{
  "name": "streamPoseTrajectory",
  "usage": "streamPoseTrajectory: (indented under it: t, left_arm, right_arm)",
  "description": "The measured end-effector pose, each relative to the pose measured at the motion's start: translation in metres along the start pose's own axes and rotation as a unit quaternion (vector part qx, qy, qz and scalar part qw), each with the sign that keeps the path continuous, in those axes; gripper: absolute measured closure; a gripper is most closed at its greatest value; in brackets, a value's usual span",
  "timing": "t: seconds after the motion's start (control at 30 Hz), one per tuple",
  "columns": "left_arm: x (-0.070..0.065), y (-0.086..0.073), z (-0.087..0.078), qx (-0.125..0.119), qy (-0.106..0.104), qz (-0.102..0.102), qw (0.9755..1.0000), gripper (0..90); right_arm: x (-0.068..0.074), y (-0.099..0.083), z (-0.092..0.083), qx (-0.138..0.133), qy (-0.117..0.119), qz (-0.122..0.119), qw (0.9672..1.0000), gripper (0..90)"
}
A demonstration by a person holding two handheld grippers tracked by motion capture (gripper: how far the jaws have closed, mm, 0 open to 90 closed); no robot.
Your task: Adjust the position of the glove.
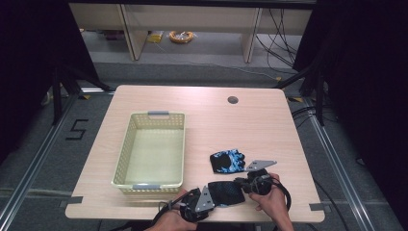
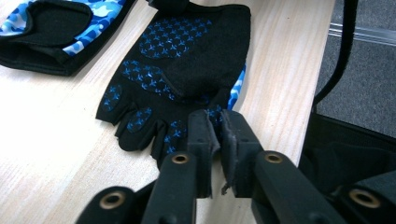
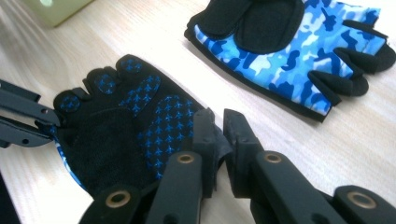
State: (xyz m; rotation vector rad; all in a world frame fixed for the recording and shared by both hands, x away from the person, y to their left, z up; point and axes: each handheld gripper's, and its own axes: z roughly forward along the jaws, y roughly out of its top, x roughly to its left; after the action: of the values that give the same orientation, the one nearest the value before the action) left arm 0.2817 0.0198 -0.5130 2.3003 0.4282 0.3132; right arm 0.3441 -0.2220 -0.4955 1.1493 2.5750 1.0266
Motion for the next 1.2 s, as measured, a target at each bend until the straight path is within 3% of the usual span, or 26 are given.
streamPoseTrajectory:
  t: [0.03, 0.07, 0.17, 0.2, 0.23, 0.3, 0.37, 0.47, 0.67, 0.7, 0.77, 0.83, 0.87, 0.9, 0.93, 0.97, 1.0, 1.03, 1.07, 1.1, 1.17, 1.2]
  left_arm:
    - [0.001, -0.001, -0.002, 0.000, 0.001, -0.004, 1.0000, 83.5]
    - [0.002, -0.002, -0.003, -0.003, 0.001, -0.008, 1.0000, 84.0]
    - [0.008, -0.003, -0.009, -0.001, 0.009, -0.008, 0.9999, 84.3]
    - [0.010, -0.003, -0.010, -0.005, 0.012, -0.014, 0.9998, 84.3]
    - [0.012, -0.003, -0.011, -0.006, 0.012, -0.016, 0.9998, 84.2]
    - [0.014, -0.004, -0.013, -0.008, 0.019, -0.020, 0.9996, 84.0]
    - [0.014, -0.005, -0.013, -0.006, 0.017, -0.021, 0.9996, 83.8]
    - [0.014, -0.007, -0.008, 0.001, 0.012, -0.030, 0.9995, 82.5]
    - [0.012, -0.007, -0.008, 0.002, 0.003, -0.034, 0.9994, 73.1]
    - [0.011, -0.007, -0.009, -0.004, 0.003, -0.039, 0.9992, 66.5]
    - [0.012, -0.008, -0.017, -0.004, 0.000, -0.041, 0.9992, 64.3]
    - [0.011, -0.009, -0.019, -0.010, -0.007, -0.050, 0.9987, 61.1]
    - [0.011, -0.010, -0.023, -0.013, -0.004, -0.054, 0.9985, 58.2]
    - [0.011, -0.012, -0.028, -0.014, -0.005, -0.053, 0.9985, 57.6]
    - [0.011, -0.013, -0.032, -0.016, -0.009, -0.054, 0.9984, 57.2]
    - [0.010, -0.013, -0.035, -0.025, -0.012, -0.056, 0.9981, 54.7]
    - [0.009, -0.015, -0.039, -0.032, -0.016, -0.067, 0.9971, 54.7]
    - [0.010, -0.017, -0.042, -0.025, -0.014, -0.059, 0.9979, 51.9]
    - [0.009, -0.019, -0.045, -0.028, -0.019, -0.069, 0.9970, 49.8]
    - [0.010, -0.021, -0.048, -0.026, -0.018, -0.062, 0.9976, 48.6]
    - [0.008, -0.027, -0.053, -0.021, -0.028, -0.089, 0.9954, 44.6]
    - [0.009, -0.029, -0.055, -0.021, -0.021, -0.089, 0.9956, 42.2]
  right_arm:
    - [0.001, 0.000, -0.001, 0.005, 0.001, 0.008, 1.0000, 85.1]
    - [0.003, -0.001, -0.001, -0.010, 0.002, 0.007, 0.9999, 85.2]
    - [0.007, 0.001, -0.004, -0.019, -0.003, -0.001, 0.9998, 85.3]
    - [0.010, 0.001, -0.005, -0.022, 0.001, 0.010, 0.9997, 85.3]
    - [0.010, 0.002, -0.006, -0.021, -0.002, 0.003, 0.9998, 85.3]
    - [0.012, 0.004, -0.008, -0.023, -0.005, 0.014, 0.9996, 85.3]
    - [0.011, 0.004, -0.005, -0.040, -0.005, 0.007, 0.9992, 85.3]
    - [0.010, 0.005, -0.004, -0.017, -0.010, 0.007, 0.9998, 85.1]
    - [0.006, 0.001, 0.002, -0.007, -0.021, 0.016, 0.9996, 79.4]
    - [0.007, 0.001, 0.001, -0.014, -0.030, 0.028, 0.9991, 76.6]
    - [0.006, 0.003, -0.002, -0.024, -0.044, 0.016, 0.9986, 74.1]
    - [0.006, 0.004, -0.007, -0.010, -0.045, 0.022, 0.9987, 73.4]
    - [0.004, 0.004, -0.009, -0.017, -0.048, 0.015, 0.9986, 72.9]
    - [0.005, 0.005, -0.011, -0.022, -0.050, 0.026, 0.9982, 72.7]
    - [0.003, 0.006, -0.013, -0.027, -0.053, 0.021, 0.9980, 73.7]
    - [0.004, 0.009, -0.015, -0.033, -0.052, 0.020, 0.9979, 84.1]
    - [0.004, 0.009, -0.015, -0.033, -0.052, 0.020, 0.9979, 84.1]
    - [0.004, 0.011, -0.015, -0.041, -0.049, 0.001, 0.9979, 88.2]
    - [0.005, 0.014, -0.014, -0.045, -0.050, -0.003, 0.9977, 90.0]
    - [0.006, 0.019, -0.013, -0.050, -0.055, -0.018, 0.9971, 90.0]
    - [0.010, 0.031, -0.009, -0.048, -0.052, -0.021, 0.9973, 90.0]
    - [0.011, 0.040, -0.003, -0.052, -0.048, -0.029, 0.9970, 90.0]
